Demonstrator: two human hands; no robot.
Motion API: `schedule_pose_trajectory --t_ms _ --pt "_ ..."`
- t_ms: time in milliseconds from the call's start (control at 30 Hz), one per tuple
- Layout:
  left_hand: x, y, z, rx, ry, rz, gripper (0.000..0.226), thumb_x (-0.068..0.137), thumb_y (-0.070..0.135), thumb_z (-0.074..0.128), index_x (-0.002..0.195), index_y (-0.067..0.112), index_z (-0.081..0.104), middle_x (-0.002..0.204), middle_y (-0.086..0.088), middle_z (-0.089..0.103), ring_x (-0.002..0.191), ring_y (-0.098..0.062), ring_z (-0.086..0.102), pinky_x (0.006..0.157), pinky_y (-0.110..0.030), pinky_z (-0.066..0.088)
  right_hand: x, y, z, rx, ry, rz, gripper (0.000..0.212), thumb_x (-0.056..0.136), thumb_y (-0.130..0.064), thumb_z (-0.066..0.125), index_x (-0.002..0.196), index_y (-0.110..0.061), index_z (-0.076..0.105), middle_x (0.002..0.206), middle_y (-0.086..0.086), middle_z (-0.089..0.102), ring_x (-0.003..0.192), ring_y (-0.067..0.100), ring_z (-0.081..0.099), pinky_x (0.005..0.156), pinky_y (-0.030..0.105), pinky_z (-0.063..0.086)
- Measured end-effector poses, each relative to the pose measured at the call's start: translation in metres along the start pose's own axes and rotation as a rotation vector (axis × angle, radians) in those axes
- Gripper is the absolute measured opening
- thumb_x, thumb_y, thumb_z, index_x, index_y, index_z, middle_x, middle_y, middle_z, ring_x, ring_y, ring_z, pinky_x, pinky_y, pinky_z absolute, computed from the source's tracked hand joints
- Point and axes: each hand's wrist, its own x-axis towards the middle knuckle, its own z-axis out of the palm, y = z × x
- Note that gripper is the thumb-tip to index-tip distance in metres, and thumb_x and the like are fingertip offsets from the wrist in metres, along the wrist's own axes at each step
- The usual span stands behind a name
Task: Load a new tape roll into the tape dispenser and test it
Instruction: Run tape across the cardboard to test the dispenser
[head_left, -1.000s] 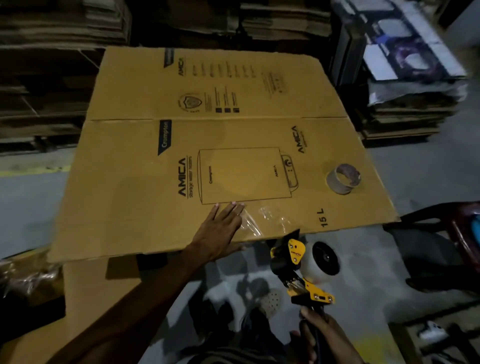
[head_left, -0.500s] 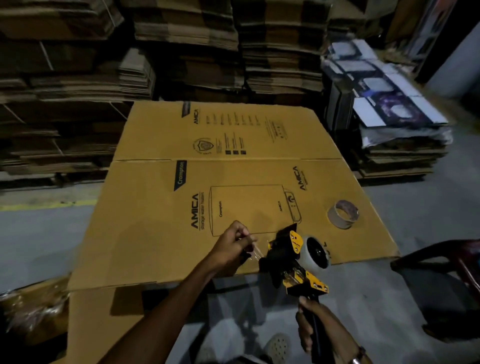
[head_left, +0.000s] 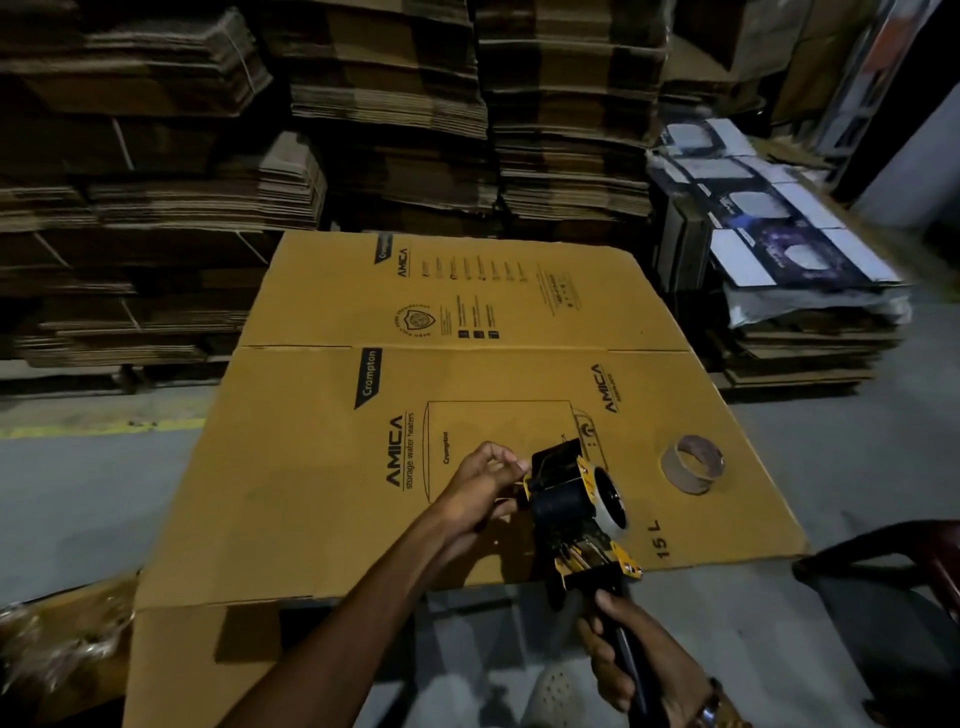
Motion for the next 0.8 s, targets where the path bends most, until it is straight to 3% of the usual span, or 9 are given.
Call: schedule_pose_trajectory --t_ms 133,300,400,467,500,567,633,800 --pt "0.016 0.011 0.012 -0.089 0.052 0.039 0.01 0.093 0.013 0.061 0.097 0.012 0.051 0.117 -0.011 0.061 0.114 -0.024 0.058 0.106 -0.047 0.044 0.014 -0.032 -0.015 -0.238 0.055 -0.076 0.048 0.063 -0.045 0.088 0.066 -0.006 0.06 0.054 0.012 0.046 0.034 0.022 0.047 0.037 0.024 0.041" --pt "0.059 0.022 0.03 -0.149 0.201 0.044 0.013 0.091 0.011 0.065 0.091 0.014 0.052 0.111 -0.013 0.063 0.115 -0.033 0.06 0.101 -0.052 0.049 0.032 -0.087 -0.033 -0.5 0.15 -0.163 0.047 0.067 -0.047 0.083 0.064 -0.008 0.057 0.055 0.013 0.051 0.04 0.023 0.049 0.042 0.027 0.04" --pt "0.083 0.029 0.043 -0.169 0.244 0.046 0.016 0.09 0.01 0.066 0.094 0.014 0.051 0.116 -0.014 0.062 0.115 -0.033 0.059 0.097 -0.045 0.052 0.044 -0.125 -0.043 -0.708 0.216 -0.245 0.031 0.078 -0.033 0.082 0.075 -0.008 0.064 0.06 0.006 0.061 0.046 0.02 0.055 0.05 0.029 0.043" --pt "0.099 0.034 0.056 -0.183 0.279 0.055 0.017 0.09 0.008 0.065 0.095 0.013 0.049 0.114 -0.014 0.061 0.107 -0.028 0.06 0.087 -0.038 0.055 0.054 -0.151 -0.054 -0.864 0.251 -0.291 0.01 0.085 -0.018 0.075 0.092 -0.017 0.069 0.079 -0.008 0.071 0.07 0.007 0.068 0.06 0.015 0.047" --pt "0.106 0.036 0.062 -0.206 0.3 0.058 0.017 0.091 0.006 0.064 0.093 0.013 0.049 0.112 -0.015 0.06 0.103 -0.027 0.06 0.082 -0.034 0.057 0.06 -0.163 -0.062 -0.939 0.263 -0.317 0.013 0.087 -0.015 0.073 0.095 -0.023 0.067 0.088 -0.013 0.071 0.085 0.003 0.068 0.063 0.006 0.044" --pt "0.12 0.038 0.07 -0.251 0.341 0.053 0.016 0.091 0.005 0.063 0.092 0.013 0.049 0.11 -0.016 0.06 0.099 -0.029 0.06 0.077 -0.033 0.058 0.072 -0.183 -0.077 -1.074 0.28 -0.349 0.019 0.087 -0.017 0.073 0.094 -0.032 0.063 0.092 -0.019 0.068 0.095 0.003 0.065 0.065 0.002 0.041" --pt "0.134 0.037 0.078 -0.284 0.384 0.056 0.015 0.093 0.003 0.06 0.092 0.013 0.049 0.109 -0.017 0.06 0.1 -0.03 0.062 0.081 -0.035 0.057 0.083 -0.201 -0.092 -1.17 0.293 -0.368 0.021 0.087 -0.021 0.074 0.097 -0.034 0.061 0.092 -0.022 0.065 0.098 0.008 0.065 0.067 0.004 0.041" --pt "0.163 0.036 0.082 -0.313 0.516 0.051 0.017 0.095 -0.001 0.055 0.087 0.013 0.048 0.11 -0.019 0.058 0.096 -0.024 0.062 0.07 -0.028 0.06 0.11 -0.242 -0.109 -1.352 0.304 -0.418 0.024 0.086 -0.031 0.074 0.107 -0.029 0.062 0.091 -0.015 0.065 0.093 0.012 0.064 0.066 0.01 0.042"
